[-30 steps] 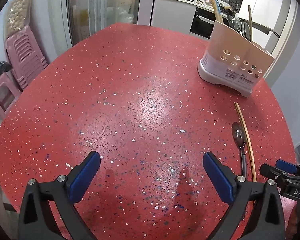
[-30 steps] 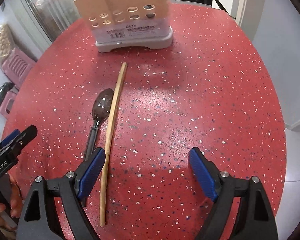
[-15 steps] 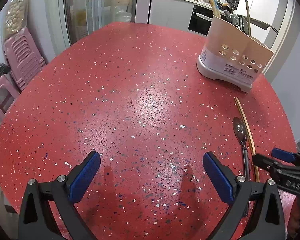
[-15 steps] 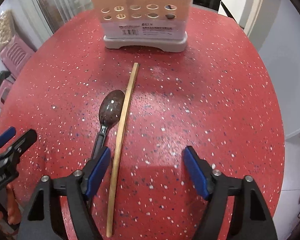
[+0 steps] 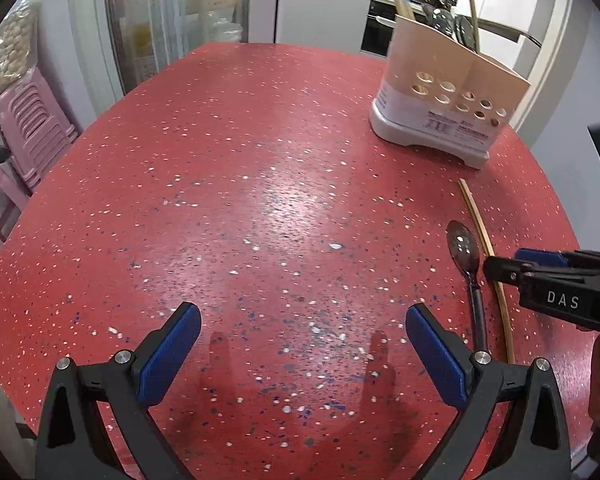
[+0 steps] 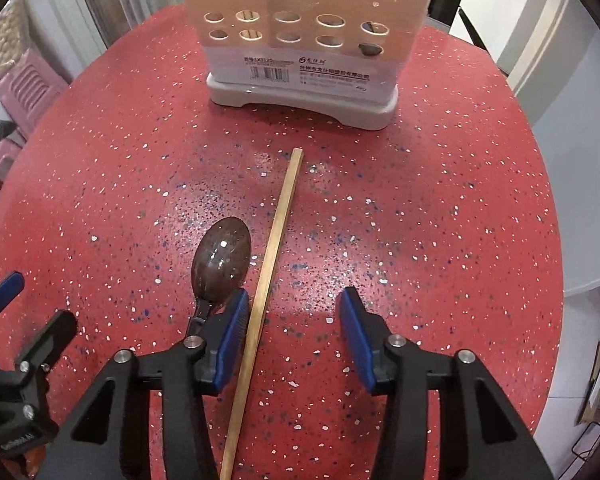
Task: Organize utensils
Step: 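Grasp the plain chopstick with the right gripper while the left grasps the dark spoon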
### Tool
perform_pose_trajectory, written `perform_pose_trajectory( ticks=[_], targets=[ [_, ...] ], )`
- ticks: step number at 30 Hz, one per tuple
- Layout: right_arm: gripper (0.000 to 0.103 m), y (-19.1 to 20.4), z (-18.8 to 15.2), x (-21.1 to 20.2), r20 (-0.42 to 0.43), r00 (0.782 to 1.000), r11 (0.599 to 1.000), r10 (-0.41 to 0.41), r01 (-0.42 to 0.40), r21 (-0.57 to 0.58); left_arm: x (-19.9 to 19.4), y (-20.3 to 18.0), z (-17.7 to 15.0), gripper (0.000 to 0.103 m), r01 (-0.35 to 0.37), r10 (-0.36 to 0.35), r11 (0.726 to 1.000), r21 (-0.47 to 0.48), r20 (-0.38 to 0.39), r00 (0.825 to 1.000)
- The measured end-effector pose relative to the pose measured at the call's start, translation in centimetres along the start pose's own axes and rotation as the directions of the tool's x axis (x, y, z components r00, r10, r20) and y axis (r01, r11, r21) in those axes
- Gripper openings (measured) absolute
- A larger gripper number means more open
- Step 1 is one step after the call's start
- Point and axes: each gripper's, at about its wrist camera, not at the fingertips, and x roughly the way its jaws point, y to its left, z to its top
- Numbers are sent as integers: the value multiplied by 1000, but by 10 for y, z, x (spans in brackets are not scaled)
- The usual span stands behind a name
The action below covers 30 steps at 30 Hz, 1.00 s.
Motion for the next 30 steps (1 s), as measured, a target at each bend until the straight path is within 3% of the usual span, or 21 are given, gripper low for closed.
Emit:
perform_pose_trajectory(
  ticks=[4, 14, 21, 30],
  targets=[
    [9, -3, 5, -1, -8, 1000, 1000, 10, -10, 3, 1, -10, 1, 103, 19, -19, 999, 32, -20, 1000],
    [6, -41, 3, -6, 44, 987, 984, 157, -160, 82, 7, -57, 10, 103, 94, -82, 985, 145, -88, 993],
    [6, -61, -13, -28, 101, 972, 968, 211, -222, 114, 18, -88, 18, 103, 86, -56, 976, 200, -149, 987],
    [6, -81, -21, -46, 141, 955, 950, 262, -281, 135, 18, -118, 25, 82, 65, -15, 963, 260, -192, 981]
  ],
)
